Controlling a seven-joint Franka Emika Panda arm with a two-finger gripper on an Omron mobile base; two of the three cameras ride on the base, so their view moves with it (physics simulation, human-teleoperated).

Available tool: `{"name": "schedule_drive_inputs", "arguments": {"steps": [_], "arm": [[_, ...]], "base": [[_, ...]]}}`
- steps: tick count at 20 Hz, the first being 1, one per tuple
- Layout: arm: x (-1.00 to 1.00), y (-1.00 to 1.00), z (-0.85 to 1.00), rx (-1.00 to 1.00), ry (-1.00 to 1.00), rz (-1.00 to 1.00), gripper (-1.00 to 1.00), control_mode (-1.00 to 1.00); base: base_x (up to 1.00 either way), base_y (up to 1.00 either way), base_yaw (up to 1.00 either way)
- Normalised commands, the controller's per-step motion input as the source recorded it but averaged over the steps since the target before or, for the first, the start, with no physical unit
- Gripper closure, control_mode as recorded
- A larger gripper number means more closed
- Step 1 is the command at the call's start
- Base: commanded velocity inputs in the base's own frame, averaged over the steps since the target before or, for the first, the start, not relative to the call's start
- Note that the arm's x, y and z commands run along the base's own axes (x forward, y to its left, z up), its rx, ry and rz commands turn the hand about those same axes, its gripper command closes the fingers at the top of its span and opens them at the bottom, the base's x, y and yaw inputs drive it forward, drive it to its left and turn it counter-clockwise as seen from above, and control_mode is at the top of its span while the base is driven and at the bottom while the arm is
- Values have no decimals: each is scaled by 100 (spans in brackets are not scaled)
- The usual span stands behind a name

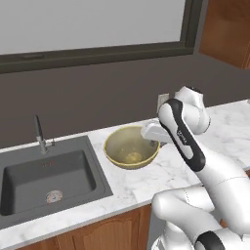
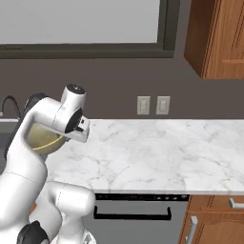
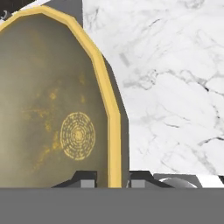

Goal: Pick the cup and bowl from the counter and place them on the counter next to the sink.

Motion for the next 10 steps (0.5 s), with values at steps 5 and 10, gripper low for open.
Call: {"name": "schedule_drive_inputs", "arguments": {"steps": [5,10], "arm": [[13,42,-47,0,14,-18,100,-100],[6,32,-28,0,7,-15,100,-100]], "base": [[0,0,0],[0,0,0]]}}
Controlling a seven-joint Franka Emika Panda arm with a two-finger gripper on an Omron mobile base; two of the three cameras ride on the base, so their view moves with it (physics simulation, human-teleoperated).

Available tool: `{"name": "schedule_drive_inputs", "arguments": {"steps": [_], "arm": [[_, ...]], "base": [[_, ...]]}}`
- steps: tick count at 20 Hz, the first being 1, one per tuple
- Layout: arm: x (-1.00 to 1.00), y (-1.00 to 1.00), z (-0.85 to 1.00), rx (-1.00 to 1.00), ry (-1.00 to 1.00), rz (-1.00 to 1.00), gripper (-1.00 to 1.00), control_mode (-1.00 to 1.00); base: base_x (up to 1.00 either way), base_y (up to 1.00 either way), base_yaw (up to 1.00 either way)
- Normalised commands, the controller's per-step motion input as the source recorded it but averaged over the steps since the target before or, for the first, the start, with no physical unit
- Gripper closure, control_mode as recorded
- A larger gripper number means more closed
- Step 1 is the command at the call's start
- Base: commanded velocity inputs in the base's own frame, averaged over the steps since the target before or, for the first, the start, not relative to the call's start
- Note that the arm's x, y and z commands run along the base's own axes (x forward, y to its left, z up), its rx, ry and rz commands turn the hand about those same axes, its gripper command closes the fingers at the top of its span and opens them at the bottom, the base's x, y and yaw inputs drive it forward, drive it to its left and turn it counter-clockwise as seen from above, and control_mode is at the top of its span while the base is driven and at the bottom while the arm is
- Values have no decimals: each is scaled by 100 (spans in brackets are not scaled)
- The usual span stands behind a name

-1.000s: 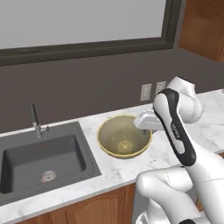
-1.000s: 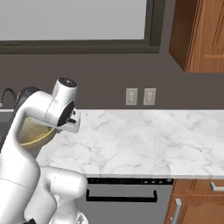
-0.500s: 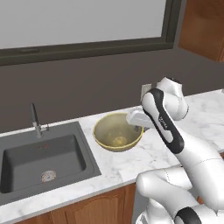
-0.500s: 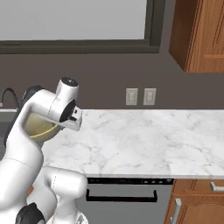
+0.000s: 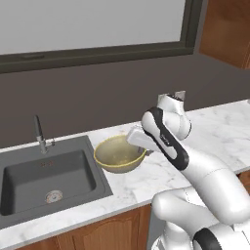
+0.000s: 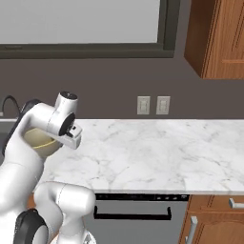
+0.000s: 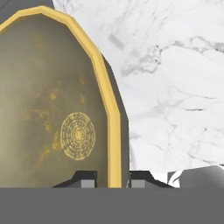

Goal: Pick the cup and bowl from the counter and place them on the counter next to the sink.

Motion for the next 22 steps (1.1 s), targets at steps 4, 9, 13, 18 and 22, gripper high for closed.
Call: {"name": "schedule_drive_inputs", "arguments": {"steps": [4,9,13,18,22], "arm": [[21,2,-31,0,0,-14,100,-100],[21,-3,-36,0,-1,-9,100,-100],[9,0,-26,0,0,-3,100,-100],[8,0,-27,0,0,-6,100,-100],[15,0,-26,0,0,-9,100,-100]], "base": [[0,0,0],[0,0,0],[0,0,0],[0,0,0],[0,0,0]]}}
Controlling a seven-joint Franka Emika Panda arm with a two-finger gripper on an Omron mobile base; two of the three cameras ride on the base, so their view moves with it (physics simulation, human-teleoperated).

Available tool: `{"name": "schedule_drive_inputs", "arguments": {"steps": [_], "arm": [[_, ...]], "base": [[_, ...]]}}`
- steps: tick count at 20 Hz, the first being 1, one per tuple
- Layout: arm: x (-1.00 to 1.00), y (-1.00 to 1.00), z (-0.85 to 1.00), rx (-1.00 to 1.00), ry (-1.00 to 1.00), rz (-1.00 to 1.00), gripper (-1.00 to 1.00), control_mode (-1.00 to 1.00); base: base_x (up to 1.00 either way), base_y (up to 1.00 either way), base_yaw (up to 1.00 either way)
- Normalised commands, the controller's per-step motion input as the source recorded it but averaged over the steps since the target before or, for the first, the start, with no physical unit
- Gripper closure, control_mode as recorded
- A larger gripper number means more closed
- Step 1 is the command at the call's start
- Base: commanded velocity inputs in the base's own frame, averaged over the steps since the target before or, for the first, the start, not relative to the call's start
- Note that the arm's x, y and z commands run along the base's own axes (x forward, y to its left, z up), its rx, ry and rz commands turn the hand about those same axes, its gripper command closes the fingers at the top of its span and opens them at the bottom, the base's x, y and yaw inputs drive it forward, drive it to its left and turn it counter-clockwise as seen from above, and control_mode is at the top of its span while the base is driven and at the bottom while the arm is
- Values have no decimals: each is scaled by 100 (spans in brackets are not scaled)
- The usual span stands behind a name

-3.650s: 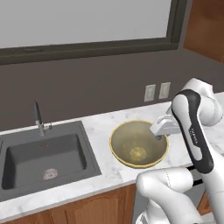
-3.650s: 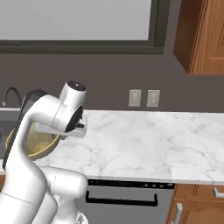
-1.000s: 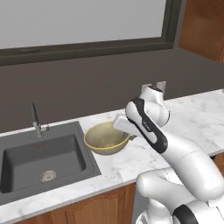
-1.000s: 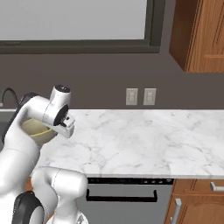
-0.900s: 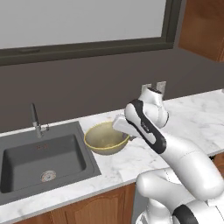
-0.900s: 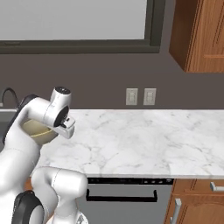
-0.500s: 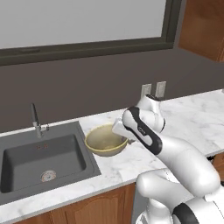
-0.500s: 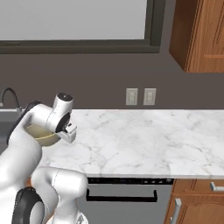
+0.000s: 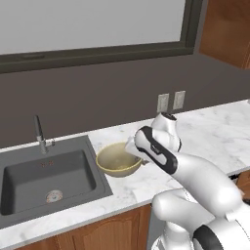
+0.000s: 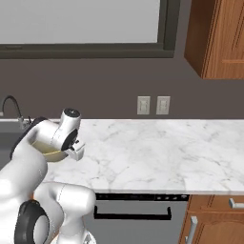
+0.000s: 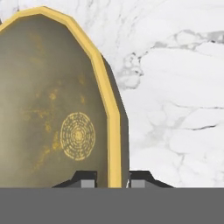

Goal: Pick the cup and bowl from the counter and place them on the counter next to the sink.

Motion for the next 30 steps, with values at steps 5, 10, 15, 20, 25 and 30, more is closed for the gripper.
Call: {"name": "schedule_drive_inputs", "arguments": {"steps": [5,10,15,20,25,30], "arm": [[9,2,-31,0,0,-10,100,-100],[2,15,-24,0,0,-10,100,-100],[0,28,-29,0,0,-9,100,-100],[0,5,-8,0,0,-2,100,-100],[0,0,0,0,0,0,-100,-100],[-2,0,0,0,-4,0,-100,-100]], "base": [[0,0,0],[0,0,0],[0,0,0],[0,0,0],[0,0,0],[0,0,0]]}}
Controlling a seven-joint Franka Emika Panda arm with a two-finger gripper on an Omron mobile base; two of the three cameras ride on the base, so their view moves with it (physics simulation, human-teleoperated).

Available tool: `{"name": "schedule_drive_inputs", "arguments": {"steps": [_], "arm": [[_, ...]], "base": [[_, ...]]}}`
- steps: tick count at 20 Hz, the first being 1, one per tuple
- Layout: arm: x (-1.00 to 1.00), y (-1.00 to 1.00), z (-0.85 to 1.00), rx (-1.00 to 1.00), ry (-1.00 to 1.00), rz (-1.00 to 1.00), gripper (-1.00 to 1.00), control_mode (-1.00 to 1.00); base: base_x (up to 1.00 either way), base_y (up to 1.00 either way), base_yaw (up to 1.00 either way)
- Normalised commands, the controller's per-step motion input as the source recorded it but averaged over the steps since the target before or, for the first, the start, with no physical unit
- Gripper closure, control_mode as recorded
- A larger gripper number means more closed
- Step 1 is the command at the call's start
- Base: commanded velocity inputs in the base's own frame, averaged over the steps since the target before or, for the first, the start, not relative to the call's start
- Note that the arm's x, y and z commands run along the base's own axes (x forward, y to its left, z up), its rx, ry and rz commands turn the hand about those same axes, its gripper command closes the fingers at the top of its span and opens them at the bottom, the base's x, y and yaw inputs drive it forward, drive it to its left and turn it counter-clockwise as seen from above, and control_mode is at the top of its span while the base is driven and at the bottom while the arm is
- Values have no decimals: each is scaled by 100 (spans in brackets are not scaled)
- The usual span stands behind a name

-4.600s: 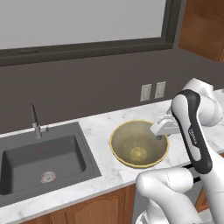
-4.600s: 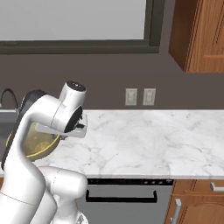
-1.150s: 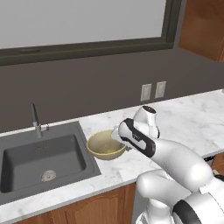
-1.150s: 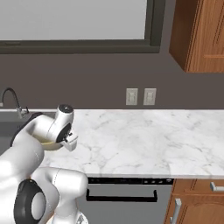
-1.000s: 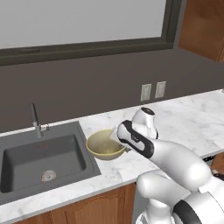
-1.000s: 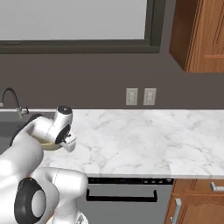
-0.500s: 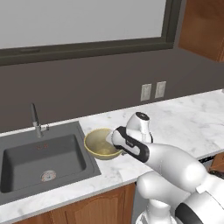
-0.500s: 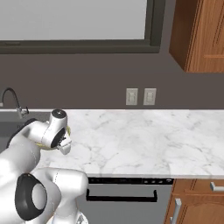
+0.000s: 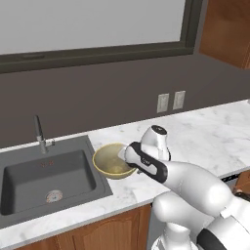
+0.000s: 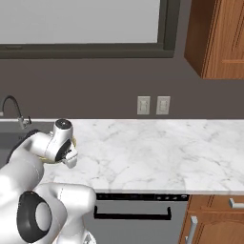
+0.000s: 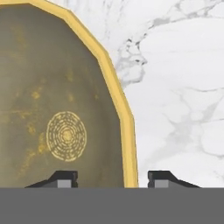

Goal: Pick the cup and bowl from the counter and place them on the counter next to the sink.

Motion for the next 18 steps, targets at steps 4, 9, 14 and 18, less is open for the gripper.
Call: {"name": "schedule_drive_inputs", "arguments": {"steps": [4,9,14,18], "arm": [[-19,-9,26,0,-12,0,-100,-100],[-32,-59,63,0,-1,0,-100,-100],[-62,-67,57,0,-3,0,-100,-100],[-41,-53,93,-2,0,3,-100,-100]], "base": [[0,0,0],[0,0,0],[0,0,0],[0,0,0]]}}
